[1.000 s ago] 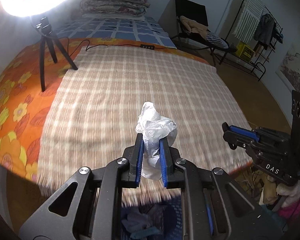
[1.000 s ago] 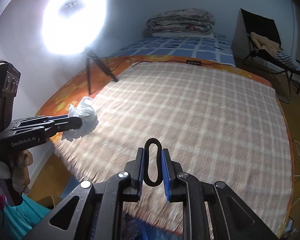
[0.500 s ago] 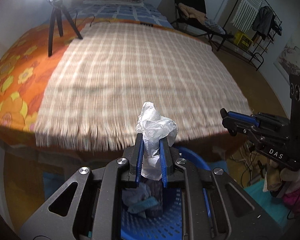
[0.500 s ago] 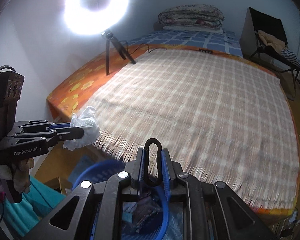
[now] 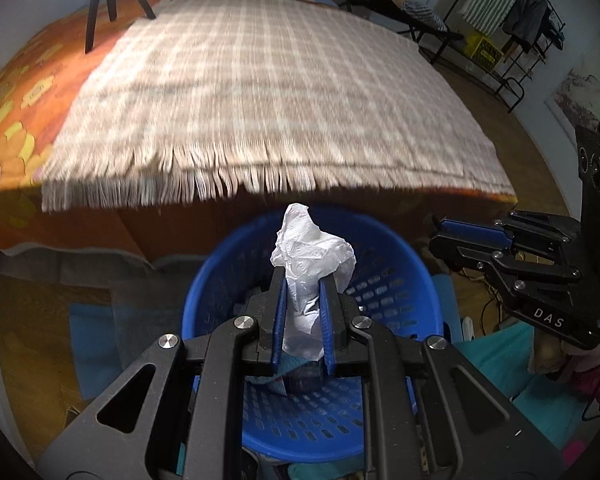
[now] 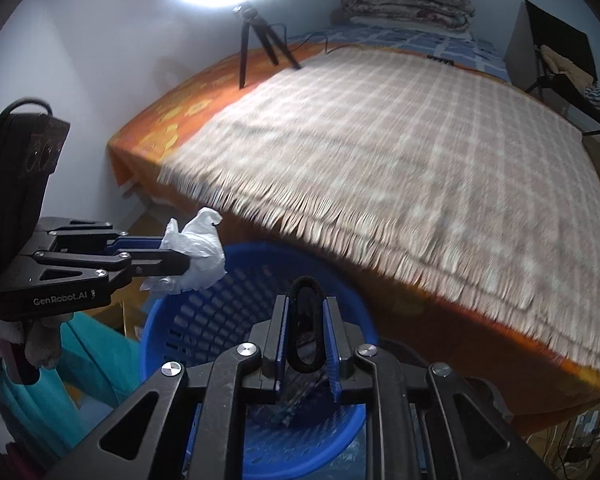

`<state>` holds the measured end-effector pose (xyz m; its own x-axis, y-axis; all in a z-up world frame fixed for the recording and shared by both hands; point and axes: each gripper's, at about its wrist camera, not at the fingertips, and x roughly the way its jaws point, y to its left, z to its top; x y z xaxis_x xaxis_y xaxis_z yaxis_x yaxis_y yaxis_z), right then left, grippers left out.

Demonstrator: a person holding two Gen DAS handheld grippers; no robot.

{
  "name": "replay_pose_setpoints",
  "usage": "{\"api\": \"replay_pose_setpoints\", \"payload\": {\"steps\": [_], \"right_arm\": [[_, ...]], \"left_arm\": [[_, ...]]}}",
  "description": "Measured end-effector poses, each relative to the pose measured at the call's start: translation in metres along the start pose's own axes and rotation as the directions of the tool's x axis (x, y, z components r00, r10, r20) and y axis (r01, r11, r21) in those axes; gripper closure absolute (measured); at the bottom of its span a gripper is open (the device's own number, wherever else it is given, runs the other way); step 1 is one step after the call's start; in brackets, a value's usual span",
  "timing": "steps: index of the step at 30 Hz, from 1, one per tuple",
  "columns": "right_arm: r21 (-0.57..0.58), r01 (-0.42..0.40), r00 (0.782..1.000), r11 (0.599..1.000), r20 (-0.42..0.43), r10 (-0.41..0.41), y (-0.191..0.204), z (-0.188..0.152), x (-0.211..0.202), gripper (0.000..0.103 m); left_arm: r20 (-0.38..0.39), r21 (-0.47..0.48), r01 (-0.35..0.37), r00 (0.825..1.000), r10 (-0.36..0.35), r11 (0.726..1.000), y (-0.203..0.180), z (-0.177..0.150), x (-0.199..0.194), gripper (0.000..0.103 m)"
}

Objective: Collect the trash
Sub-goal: 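Carry the tissue and hair tie over the blue basket with both tools, then open both tools to drop the tissue and hair tie into the basket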

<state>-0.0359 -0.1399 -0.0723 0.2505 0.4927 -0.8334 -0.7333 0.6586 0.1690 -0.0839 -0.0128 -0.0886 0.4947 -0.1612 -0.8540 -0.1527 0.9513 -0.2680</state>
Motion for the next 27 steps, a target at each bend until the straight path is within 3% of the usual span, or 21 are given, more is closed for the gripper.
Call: {"api": "replay_pose_setpoints", "payload": {"steps": [19, 27], "right_arm": [[-0.044, -0.008, 0.99, 0.999, -0.141, 0.001, 0.015, -0.047, 0.039, 0.08], [-0.051, -0.008, 0.985, 0.999, -0.173, -0.001, 0.017, -0.056, 0.047, 0.067]], "left_arm": [[-0.095, -0.004, -0.006, 0.996, 0.006, 1.0, 0.007, -0.034, 0.027, 0.089], [-0.109, 0.001, -0.018, 0.994, 0.018, 1.0, 0.006, -0.037, 0.034, 0.089]]}}
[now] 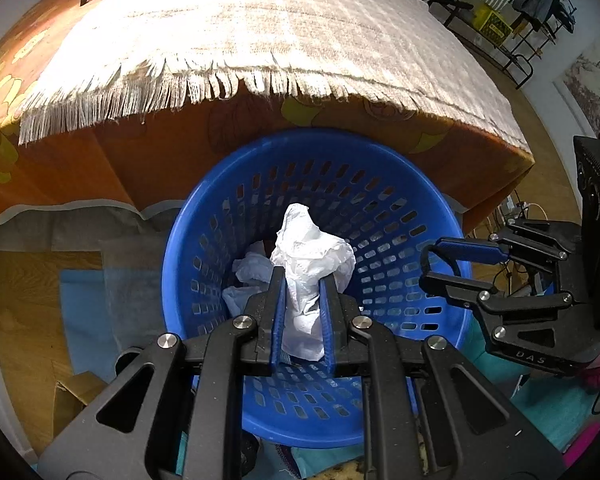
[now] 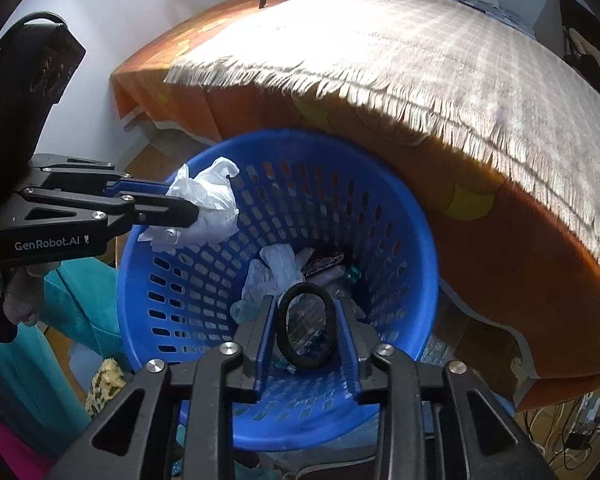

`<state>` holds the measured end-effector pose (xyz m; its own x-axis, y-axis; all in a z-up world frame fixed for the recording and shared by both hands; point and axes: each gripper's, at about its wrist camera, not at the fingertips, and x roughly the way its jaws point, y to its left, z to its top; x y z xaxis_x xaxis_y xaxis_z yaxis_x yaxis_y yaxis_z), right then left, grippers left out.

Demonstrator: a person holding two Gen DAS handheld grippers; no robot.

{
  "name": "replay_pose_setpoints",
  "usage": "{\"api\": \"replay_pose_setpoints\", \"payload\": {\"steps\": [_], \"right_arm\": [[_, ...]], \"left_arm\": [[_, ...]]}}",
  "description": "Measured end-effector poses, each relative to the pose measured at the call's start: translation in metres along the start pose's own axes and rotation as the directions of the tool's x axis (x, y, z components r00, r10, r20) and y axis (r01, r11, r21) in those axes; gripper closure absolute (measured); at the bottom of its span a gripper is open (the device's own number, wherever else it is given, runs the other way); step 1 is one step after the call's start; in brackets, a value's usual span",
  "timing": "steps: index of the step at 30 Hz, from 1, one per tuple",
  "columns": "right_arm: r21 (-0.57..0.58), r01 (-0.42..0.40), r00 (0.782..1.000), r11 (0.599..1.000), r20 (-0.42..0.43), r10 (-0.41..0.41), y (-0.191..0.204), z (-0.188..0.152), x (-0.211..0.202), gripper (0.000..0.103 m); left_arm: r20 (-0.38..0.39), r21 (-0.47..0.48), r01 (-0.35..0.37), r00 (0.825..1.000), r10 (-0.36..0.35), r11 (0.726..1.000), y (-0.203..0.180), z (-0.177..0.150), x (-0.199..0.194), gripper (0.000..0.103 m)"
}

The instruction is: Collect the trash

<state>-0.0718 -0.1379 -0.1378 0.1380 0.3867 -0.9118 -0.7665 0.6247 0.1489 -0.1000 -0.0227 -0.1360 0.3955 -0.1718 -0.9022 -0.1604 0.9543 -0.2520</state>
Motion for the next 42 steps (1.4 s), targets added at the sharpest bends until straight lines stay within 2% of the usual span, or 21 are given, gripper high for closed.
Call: {"api": "replay_pose_setpoints", "payload": {"steps": [1, 3, 5, 15, 16, 18, 23, 26, 27, 37, 42], "right_arm": [[0.002, 0.0, 1.0, 1.0, 0.0, 0.0, -0.001, 0.0, 0.0, 0.064], [0.007, 0.002, 1.0, 1.0, 0.003, -0.002, 0.0, 0.001, 0.001, 0.054], [0.008, 0.005, 1.0, 1.0, 0.003, -0.005, 0.0, 0.003, 0.003, 0.052], [0.017, 0.025, 1.0, 1.0, 0.009, -0.026, -0.003, 0.006, 0.001, 0.035], [0.017, 0.028, 1.0, 0.999, 0.01, -0.028, -0.003, 0.006, 0.001, 0.033], [0.017, 0.034, 0.999, 0.999, 0.011, -0.035, -0.003, 0.006, 0.001, 0.029], [0.023, 0.049, 0.999, 0.999, 0.016, -0.049, -0.006, 0.007, 0.0, 0.018], [0.03, 0.066, 0.998, 0.997, 0.018, -0.066, -0.007, 0.008, -0.001, 0.014], [0.033, 0.071, 0.997, 0.997, 0.018, -0.072, -0.008, 0.008, -0.002, 0.013], [0.076, 0.16, 0.986, 0.984, 0.029, -0.163, -0.017, 0.017, -0.01, 0.013], [0.098, 0.155, 0.986, 0.983, 0.04, -0.16, -0.021, 0.023, -0.016, 0.013]], "left_arm": [[-0.001, -0.002, -0.004, 1.0, 0.004, 1.0, -0.001, 0.001, 0.001, 0.088], [-0.001, -0.007, -0.008, 1.0, 0.008, 1.0, -0.001, 0.002, 0.004, 0.077], [0.005, -0.012, -0.013, 1.0, 0.013, 1.0, 0.001, 0.003, 0.003, 0.071], [0.013, -0.02, -0.025, 1.0, 0.025, 0.999, 0.008, 0.004, 0.0, 0.069], [0.013, -0.021, -0.026, 1.0, 0.027, 0.999, 0.008, 0.005, 0.001, 0.067], [0.021, -0.023, -0.03, 0.999, 0.03, 0.999, 0.007, 0.004, -0.001, 0.054], [0.039, -0.022, -0.041, 0.998, 0.041, 0.999, 0.008, 0.007, -0.004, 0.053], [0.051, -0.031, -0.043, 0.998, 0.045, 0.999, 0.01, 0.008, -0.007, 0.039], [0.058, -0.032, -0.045, 0.997, 0.047, 0.998, 0.009, 0.009, -0.008, 0.038], [0.085, -0.047, -0.048, 0.995, 0.052, 0.998, 0.011, 0.018, -0.017, 0.038], [0.094, -0.046, -0.047, 0.994, 0.051, 0.998, 0.009, 0.025, -0.021, 0.038]]}}
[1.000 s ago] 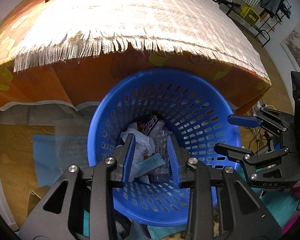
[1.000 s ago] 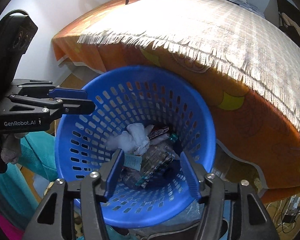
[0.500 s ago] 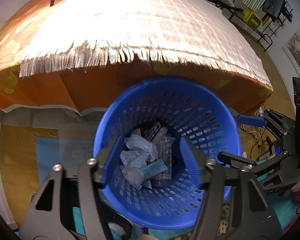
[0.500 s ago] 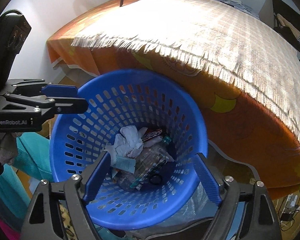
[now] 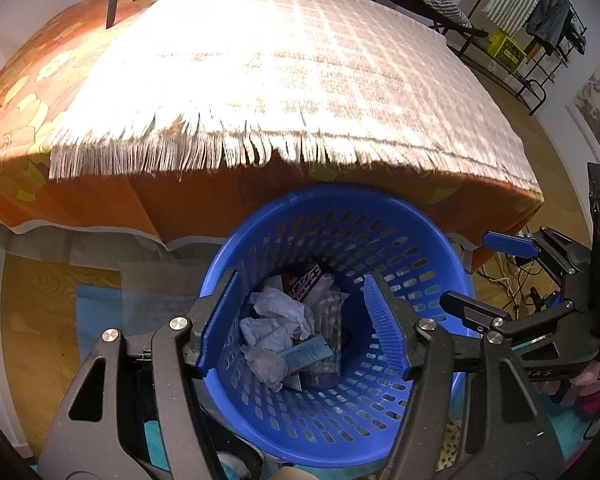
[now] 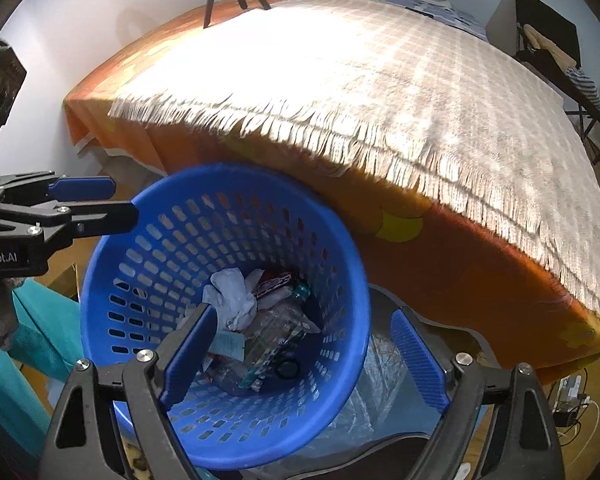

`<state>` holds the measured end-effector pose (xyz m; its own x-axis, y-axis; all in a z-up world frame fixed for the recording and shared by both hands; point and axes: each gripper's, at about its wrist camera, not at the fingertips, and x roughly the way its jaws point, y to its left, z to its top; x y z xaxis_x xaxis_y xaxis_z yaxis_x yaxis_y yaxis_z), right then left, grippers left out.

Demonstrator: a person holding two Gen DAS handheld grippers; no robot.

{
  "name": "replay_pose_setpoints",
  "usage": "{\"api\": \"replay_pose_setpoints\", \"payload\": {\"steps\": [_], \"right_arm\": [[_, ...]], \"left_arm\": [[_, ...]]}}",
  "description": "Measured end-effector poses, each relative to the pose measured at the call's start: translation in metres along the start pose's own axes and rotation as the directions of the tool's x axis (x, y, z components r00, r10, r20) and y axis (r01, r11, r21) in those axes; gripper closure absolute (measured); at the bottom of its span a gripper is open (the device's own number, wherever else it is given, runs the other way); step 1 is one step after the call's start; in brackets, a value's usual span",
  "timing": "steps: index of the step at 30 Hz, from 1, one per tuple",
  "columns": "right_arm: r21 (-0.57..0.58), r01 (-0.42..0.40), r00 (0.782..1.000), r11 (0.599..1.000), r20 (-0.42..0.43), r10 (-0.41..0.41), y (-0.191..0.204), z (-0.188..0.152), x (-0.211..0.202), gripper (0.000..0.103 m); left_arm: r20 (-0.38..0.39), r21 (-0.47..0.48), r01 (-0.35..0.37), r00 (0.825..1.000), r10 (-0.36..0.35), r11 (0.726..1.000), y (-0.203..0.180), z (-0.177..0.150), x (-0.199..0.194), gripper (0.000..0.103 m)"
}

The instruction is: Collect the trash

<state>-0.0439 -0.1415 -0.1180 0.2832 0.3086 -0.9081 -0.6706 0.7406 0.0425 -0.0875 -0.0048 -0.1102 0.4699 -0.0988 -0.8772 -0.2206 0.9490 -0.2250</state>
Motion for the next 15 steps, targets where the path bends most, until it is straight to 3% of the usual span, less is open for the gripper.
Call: {"api": "replay_pose_setpoints", "payload": {"steps": [15], "right_arm": [[0.051, 0.012, 0.994, 0.999, 0.111, -0.018, -0.024, 0.042, -0.035, 0.013]], "left_arm": [[0.114, 0.029, 0.0, 0.993, -0.003, 1.0, -0.016, 0.049, -0.029, 0.037]]}}
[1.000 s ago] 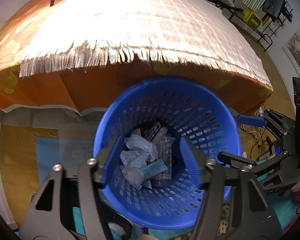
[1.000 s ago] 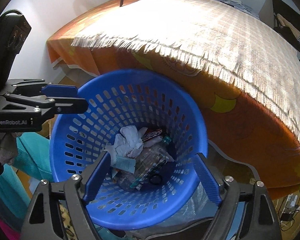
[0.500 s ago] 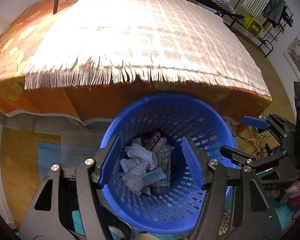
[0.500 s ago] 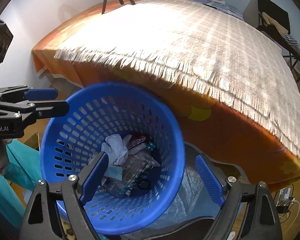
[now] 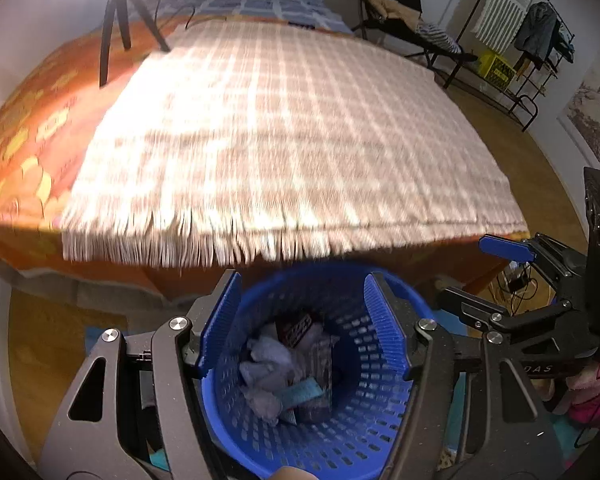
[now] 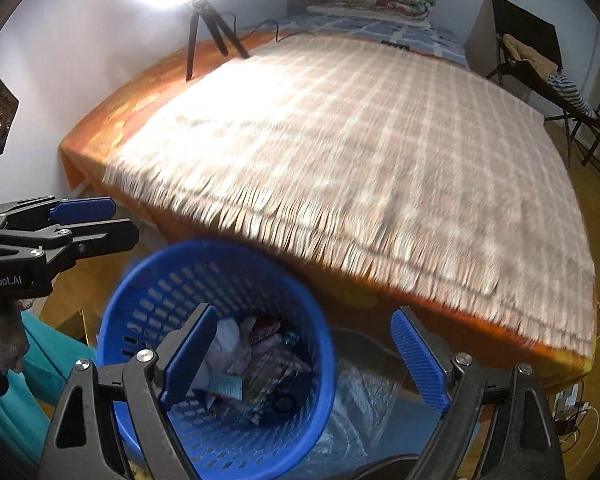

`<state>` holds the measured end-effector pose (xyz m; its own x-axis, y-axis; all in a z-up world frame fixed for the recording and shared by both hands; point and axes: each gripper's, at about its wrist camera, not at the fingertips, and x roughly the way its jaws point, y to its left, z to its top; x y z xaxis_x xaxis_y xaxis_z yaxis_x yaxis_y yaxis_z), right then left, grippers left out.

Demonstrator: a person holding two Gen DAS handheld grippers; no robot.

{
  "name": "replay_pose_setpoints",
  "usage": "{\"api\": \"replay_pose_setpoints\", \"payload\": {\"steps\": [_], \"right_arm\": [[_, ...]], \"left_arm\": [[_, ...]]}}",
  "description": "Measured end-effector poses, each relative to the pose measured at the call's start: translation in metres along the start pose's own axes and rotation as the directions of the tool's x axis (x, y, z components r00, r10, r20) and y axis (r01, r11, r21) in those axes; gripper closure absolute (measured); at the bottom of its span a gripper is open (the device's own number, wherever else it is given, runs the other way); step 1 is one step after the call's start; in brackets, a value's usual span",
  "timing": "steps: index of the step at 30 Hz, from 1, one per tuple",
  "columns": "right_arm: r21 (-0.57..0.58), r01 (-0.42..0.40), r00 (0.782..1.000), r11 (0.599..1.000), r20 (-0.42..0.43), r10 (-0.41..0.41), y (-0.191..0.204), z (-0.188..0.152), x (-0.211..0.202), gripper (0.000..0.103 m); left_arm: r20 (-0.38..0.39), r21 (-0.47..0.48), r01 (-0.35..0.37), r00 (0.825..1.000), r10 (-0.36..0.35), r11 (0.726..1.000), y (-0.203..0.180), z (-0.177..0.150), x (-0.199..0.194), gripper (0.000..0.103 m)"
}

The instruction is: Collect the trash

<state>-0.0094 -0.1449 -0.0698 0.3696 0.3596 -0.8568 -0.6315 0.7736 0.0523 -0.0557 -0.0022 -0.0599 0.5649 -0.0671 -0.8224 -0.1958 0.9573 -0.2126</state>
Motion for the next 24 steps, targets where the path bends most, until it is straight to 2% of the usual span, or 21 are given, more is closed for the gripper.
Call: {"api": "replay_pose_setpoints", "payload": {"steps": [7, 9, 16, 19, 24], "right_arm": [[0.003, 0.008, 0.999, 1.0, 0.05, -0.008, -0.01, 0.025, -0.013, 0.013], [-0.004, 0.017, 0.997, 1.0, 0.069, -0.017, -0.013, 0.033, -0.018, 0.013], [0.002, 0.004, 0.993, 1.0, 0.118, -0.005, -0.024, 0.059, -0.025, 0.011], [0.005, -0.001, 0.991, 1.0, 0.134, 0.0, -0.029, 0.069, -0.025, 0.011], [0.023, -0.016, 0.985, 1.0, 0.171, 0.012, -0.038, 0.085, -0.024, 0.011]], "left_arm": [[0.058, 0.018, -0.008, 0.998, 0.007, 1.0, -0.003, 0.033, -0.009, 0.037], [0.076, 0.017, -0.007, 0.997, 0.006, 1.0, -0.003, 0.044, -0.011, 0.032], [0.134, 0.021, -0.007, 0.991, 0.005, 1.0, -0.004, 0.071, -0.017, 0.03], [0.16, 0.018, -0.009, 0.987, 0.006, 1.0, -0.005, 0.083, -0.02, 0.023], [0.189, 0.013, -0.004, 0.982, 0.002, 1.0, -0.007, 0.097, -0.02, 0.021]]}}
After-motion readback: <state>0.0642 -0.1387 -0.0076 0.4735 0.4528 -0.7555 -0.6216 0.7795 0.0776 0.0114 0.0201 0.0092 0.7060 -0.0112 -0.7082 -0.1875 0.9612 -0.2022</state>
